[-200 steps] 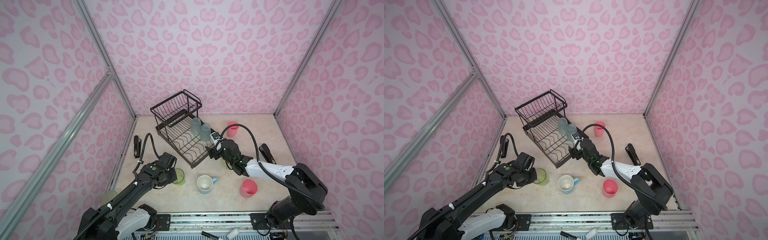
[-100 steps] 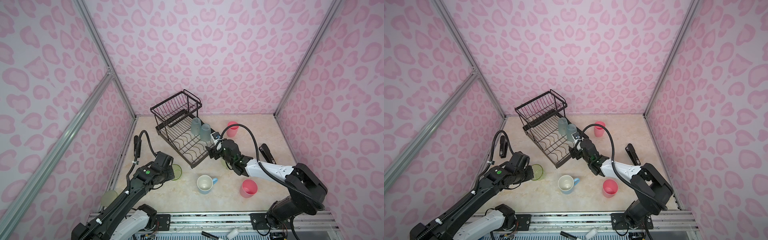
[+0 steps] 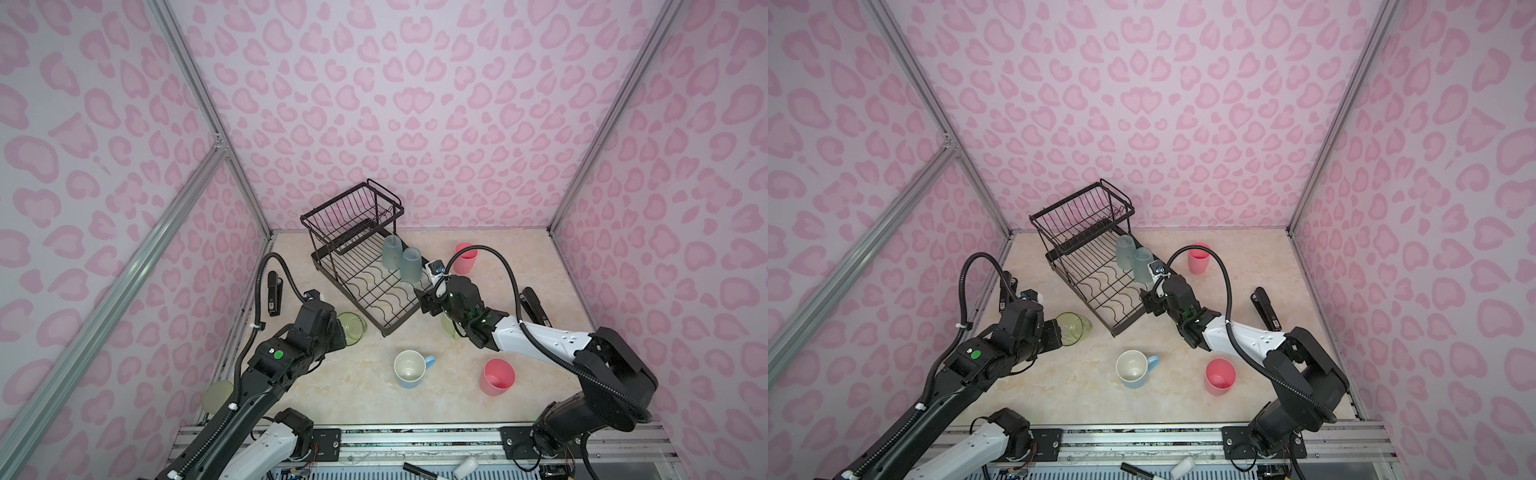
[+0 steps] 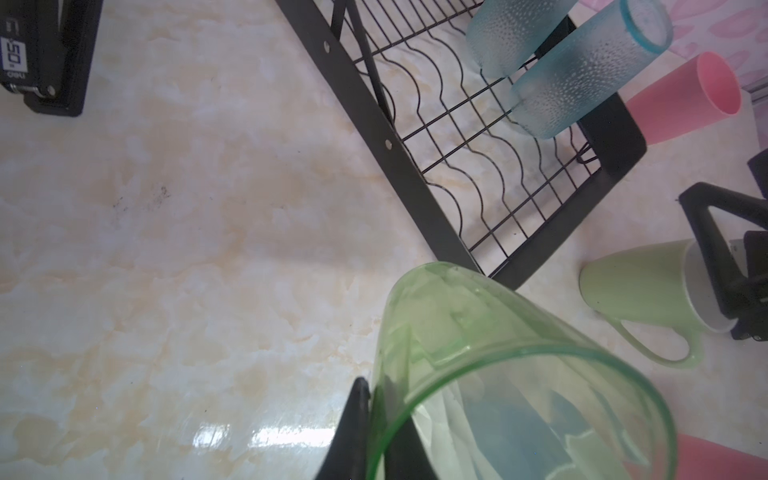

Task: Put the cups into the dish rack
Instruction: 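Lift the green cup toward the rack with the left gripper while the right gripper approaches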

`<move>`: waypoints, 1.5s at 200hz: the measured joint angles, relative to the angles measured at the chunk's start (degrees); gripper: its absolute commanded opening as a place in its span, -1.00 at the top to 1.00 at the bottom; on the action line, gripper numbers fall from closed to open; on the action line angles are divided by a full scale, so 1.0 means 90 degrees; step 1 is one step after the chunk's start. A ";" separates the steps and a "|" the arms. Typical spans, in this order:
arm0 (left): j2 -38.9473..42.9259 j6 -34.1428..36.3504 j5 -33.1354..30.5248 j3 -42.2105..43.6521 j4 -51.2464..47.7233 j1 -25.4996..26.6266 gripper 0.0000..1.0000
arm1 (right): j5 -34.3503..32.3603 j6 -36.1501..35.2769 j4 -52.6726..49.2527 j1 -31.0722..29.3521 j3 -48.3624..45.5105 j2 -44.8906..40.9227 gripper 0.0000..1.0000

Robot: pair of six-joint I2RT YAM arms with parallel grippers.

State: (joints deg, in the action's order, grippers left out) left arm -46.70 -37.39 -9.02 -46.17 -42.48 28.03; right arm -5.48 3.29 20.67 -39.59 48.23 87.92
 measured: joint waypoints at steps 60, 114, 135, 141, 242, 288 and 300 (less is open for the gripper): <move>0.0469 0.0430 0.0255 0.0177 0.0933 0.0010 0.77 | 0.0189 0.0568 -0.0279 0.0180 0.0160 -0.0223 -0.73; 0.0158 0.0680 0.0389 0.0359 0.2278 0.0007 0.76 | 0.0588 0.1477 -0.0641 0.0576 0.0505 -0.0391 -0.71; -0.0112 0.0726 0.0551 0.0430 0.3094 0.0007 0.77 | 0.0998 0.2144 -0.0806 0.0996 0.0699 -0.0393 -0.71; -0.0211 0.0729 0.0580 0.0437 0.3327 0.0007 0.77 | 0.1107 0.2365 -0.0809 0.1103 0.0724 -0.0398 -0.71; -0.2076 0.0945 0.1127 0.0002 0.6351 0.0345 0.78 | 0.2662 0.5527 -0.0605 0.2271 0.0750 -0.0593 -0.67; -0.3004 0.1146 0.1251 -0.0403 0.7385 0.0459 0.78 | 0.2810 0.6611 -0.0493 0.2569 0.0862 -0.0590 -0.67; -0.3266 0.1161 0.1341 -0.0500 0.7660 0.0510 0.78 | 0.2863 0.6887 -0.0418 0.2611 0.0930 -0.0580 -0.68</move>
State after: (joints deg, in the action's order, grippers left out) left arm -76.09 -26.94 3.05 -50.68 26.46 32.62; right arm 20.29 65.28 16.91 -16.10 56.60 82.70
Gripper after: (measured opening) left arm 0.111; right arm 0.837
